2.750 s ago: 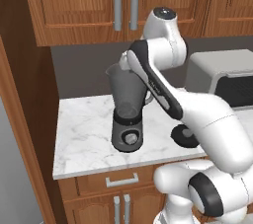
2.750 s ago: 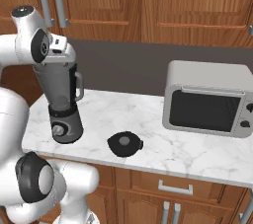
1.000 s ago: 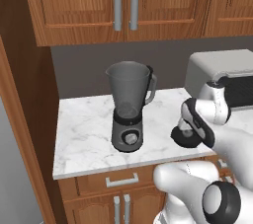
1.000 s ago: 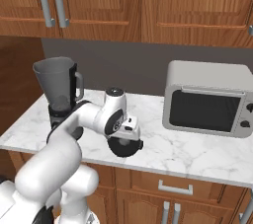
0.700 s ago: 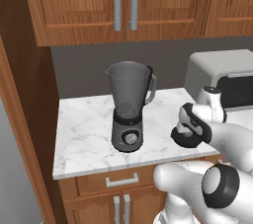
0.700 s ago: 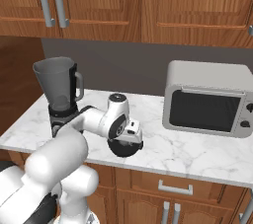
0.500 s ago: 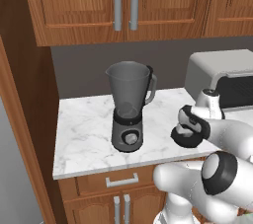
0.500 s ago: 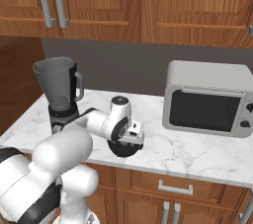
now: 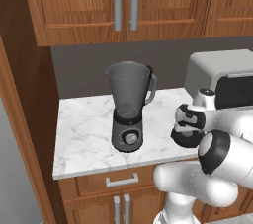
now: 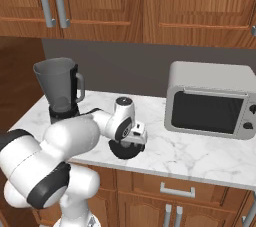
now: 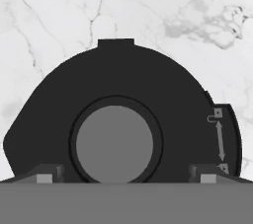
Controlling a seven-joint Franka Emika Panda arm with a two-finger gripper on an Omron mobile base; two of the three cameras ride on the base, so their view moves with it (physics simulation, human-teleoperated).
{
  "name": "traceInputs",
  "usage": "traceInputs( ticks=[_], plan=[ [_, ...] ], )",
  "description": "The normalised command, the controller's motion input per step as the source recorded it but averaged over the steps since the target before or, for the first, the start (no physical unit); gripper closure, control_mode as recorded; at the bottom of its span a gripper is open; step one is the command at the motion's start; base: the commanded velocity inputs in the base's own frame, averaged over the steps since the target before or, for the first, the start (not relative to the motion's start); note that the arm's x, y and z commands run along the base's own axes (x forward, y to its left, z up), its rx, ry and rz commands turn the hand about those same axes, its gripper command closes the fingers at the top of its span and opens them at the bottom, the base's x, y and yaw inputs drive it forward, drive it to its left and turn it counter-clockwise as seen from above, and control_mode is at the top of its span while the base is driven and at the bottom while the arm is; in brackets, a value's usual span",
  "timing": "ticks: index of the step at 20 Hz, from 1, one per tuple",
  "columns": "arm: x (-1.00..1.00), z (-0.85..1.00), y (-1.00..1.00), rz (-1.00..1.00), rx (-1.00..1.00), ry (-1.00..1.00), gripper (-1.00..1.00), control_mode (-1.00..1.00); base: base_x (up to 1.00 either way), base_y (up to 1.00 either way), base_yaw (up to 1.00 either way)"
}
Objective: Open the blender lid, put the kiwi in the blender, close the lid, and start the blender.
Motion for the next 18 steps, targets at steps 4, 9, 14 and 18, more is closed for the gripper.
traceInputs(
  ticks=[4, 9, 14, 18],
  plan=[
    [0.11, -0.06, 0.00, 0.00, 0.00, 0.00, -1.00, -1.00, 0.00, 0.00, 0.00],
    [0.02, -0.27, 0.00, 0.00, 0.00, 0.00, -1.00, -1.00, 0.00, 0.00, 0.00],
    [0.00, -0.28, 0.11, 0.00, 0.00, 0.00, -1.00, -1.00, 0.00, 0.00, 0.00],
    [0.00, -0.29, 0.23, 0.00, 0.00, 0.00, 1.00, -1.00, 0.00, 0.00, 0.00]
  ],
)
